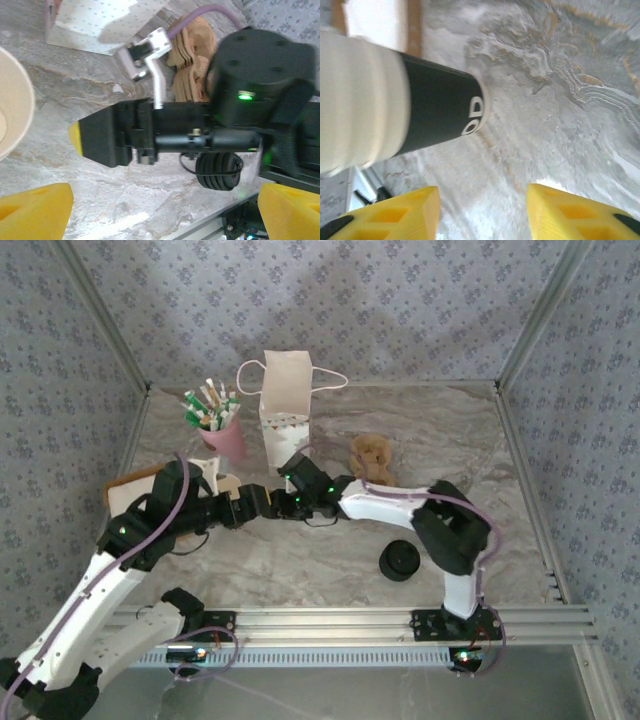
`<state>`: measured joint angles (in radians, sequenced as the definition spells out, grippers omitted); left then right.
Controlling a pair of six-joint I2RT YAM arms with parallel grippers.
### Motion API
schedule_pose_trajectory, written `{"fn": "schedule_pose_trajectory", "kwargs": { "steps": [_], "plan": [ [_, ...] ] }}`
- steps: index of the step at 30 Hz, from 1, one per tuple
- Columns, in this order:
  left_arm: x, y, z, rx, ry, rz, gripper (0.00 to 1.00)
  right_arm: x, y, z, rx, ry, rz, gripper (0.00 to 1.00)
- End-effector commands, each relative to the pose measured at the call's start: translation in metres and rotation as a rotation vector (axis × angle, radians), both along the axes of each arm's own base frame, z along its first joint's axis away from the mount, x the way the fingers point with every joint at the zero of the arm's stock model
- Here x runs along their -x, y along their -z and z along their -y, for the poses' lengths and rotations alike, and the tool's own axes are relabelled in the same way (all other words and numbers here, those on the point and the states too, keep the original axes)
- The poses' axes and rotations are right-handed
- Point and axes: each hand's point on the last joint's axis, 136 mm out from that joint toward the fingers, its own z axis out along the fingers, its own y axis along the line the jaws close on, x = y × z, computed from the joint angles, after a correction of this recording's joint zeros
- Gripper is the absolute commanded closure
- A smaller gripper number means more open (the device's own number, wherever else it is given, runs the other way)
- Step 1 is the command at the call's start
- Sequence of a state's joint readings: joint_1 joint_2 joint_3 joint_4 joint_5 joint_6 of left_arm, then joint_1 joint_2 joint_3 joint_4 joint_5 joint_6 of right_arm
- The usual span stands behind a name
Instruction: Pack the takeout coffee
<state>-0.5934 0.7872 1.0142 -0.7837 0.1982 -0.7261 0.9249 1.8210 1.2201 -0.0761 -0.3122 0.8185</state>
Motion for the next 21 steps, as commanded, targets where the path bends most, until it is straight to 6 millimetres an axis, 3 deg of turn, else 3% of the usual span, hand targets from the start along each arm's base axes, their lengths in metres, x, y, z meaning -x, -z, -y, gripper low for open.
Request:
{"fn": "schedule_pose_trajectory", "kwargs": {
  "steps": [1, 7, 11, 15, 21],
  "plan": [
    [-0.004, -0.021, 0.014, 0.015, 0.028, 0.041, 0.04, 0.01, -0.02, 0.039, 0.031, -0.014, 0.047, 0.43],
    [-0.012, -0.028, 0.044, -0.017, 0.077, 0.062, 0.01, 0.017, -0.057, 0.115, 0.09, 0.002, 0.126, 0.28],
    [-0.018, -0.027, 0.068, -0.038, 0.112, 0.07, 0.0, 0.018, -0.075, 0.164, 0.119, 0.042, 0.156, 0.11],
    [-0.026, -0.018, 0.093, -0.05, 0.14, 0.063, 0.01, 0.014, -0.078, 0.209, 0.173, 0.13, 0.137, 0.0],
    [-0.038, 0.007, 0.129, -0.072, 0.173, 0.028, 0.01, -0.006, -0.074, 0.275, 0.366, 0.398, 0.12, 0.0]
  ]
}}
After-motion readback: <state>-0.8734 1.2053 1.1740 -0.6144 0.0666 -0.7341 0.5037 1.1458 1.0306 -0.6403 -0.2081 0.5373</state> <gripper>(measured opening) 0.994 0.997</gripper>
